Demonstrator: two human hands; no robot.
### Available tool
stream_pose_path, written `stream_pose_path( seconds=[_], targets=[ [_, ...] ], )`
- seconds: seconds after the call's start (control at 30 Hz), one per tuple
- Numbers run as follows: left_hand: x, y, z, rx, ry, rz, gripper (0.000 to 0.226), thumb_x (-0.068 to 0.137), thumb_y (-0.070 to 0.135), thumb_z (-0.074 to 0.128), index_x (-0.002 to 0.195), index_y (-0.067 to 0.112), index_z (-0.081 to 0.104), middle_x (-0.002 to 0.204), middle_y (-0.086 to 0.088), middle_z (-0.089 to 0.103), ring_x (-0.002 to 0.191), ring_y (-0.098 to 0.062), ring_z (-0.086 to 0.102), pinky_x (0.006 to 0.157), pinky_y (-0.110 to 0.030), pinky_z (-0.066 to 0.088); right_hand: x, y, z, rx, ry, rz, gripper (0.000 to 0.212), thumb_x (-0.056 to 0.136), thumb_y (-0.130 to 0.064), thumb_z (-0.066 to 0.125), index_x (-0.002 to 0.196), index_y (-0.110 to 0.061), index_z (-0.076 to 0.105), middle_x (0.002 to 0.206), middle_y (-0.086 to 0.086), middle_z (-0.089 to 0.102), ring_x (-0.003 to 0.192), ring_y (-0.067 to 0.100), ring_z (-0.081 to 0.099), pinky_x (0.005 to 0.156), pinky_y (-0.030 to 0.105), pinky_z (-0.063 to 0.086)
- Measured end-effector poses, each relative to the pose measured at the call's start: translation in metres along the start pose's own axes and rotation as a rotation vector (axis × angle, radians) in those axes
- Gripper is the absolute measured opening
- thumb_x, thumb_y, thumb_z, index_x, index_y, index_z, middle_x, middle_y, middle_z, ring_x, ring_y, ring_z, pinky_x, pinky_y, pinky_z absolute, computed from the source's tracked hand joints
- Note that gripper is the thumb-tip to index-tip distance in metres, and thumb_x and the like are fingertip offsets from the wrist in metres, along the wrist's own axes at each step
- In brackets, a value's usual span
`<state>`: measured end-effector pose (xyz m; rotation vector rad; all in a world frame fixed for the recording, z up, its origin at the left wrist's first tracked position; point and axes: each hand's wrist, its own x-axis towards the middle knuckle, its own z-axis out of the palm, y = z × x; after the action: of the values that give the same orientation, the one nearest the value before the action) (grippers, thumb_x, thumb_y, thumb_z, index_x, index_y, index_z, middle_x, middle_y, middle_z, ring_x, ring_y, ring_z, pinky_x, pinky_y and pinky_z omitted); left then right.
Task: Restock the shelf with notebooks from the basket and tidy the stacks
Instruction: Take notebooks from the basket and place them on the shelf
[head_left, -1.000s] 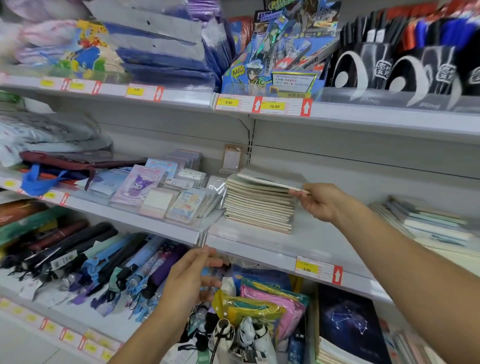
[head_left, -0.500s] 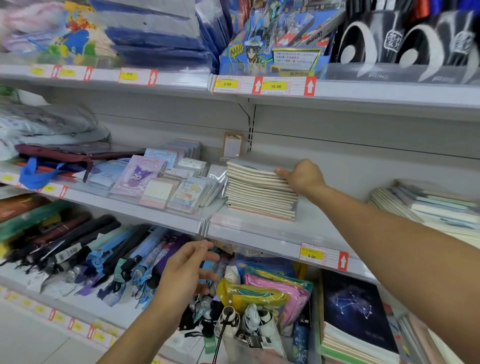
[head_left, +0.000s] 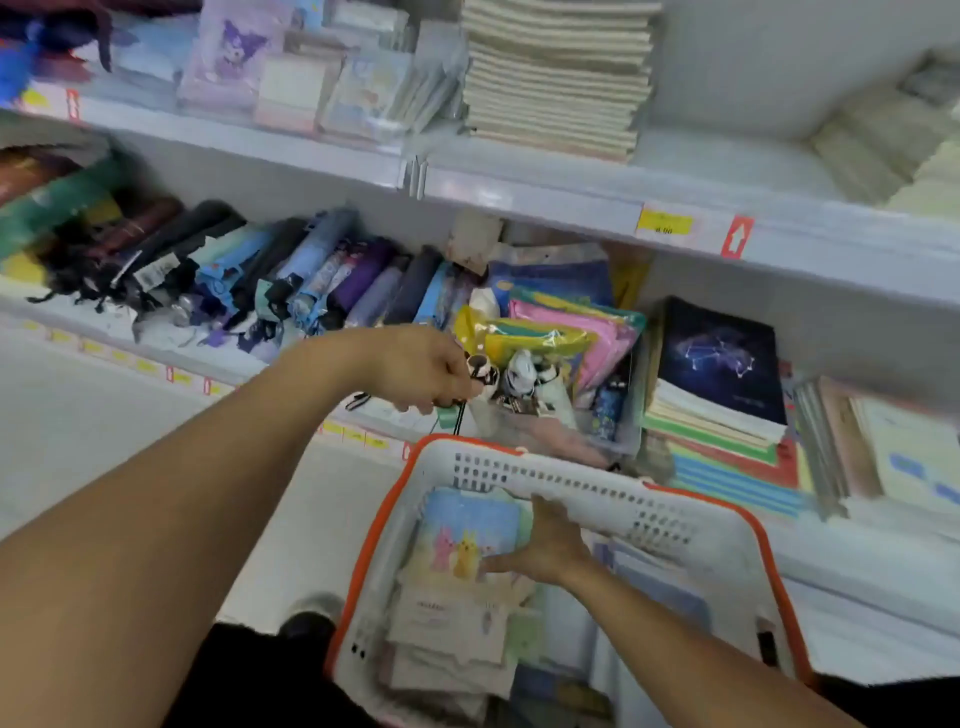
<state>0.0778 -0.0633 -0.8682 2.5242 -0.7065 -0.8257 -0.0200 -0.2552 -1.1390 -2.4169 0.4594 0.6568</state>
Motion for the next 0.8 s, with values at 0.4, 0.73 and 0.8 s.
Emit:
stream_pose_path(
  seconds=[0.4,0.73,0.8],
  targets=[
    [0.005,-0.006,0.008,0.095,-0.16,-0.094,0.038,0.096,0.047,0.049,0.121,0.02,0.058,0.114,0.0,0.065,0.103,-0.017,0.064,0.084,-0.03,0.052,-0.001,0.03,0.022,0.289,0.224,0.091,0.11,0.055,-0.021,0.097,0.146,-0.011,0.037,0.144,0.012,0.042,0.133,0.031,0.044,0.102,0.04,0.046],
    [0.004,-0.006,0.007,0.138,-0.181,-0.123,0.046,0.094,0.05,0.05,0.125,0.016,0.057,0.117,0.0,0.065,0.103,-0.016,0.064,0.09,-0.035,0.053,-0.045,0.04,0.003,0.901,-0.022,0.365,0.024,0.083,0.009,0.071,0.107,0.007,0.066,0.107,0.022,0.072,0.086,0.03,0.072,0.076,0.042,0.061],
    [0.003,-0.007,0.007,0.164,-0.195,-0.176,0.058,0.087,0.059,0.052,0.123,0.014,0.059,0.115,0.001,0.064,0.1,-0.016,0.064,0.088,-0.034,0.054,-0.058,0.031,-0.021,1.11,-0.07,0.252,0.023,0.087,0.011,0.065,0.109,0.005,0.066,0.1,0.018,0.074,0.081,0.026,0.072,0.066,0.034,0.06]
  ],
)
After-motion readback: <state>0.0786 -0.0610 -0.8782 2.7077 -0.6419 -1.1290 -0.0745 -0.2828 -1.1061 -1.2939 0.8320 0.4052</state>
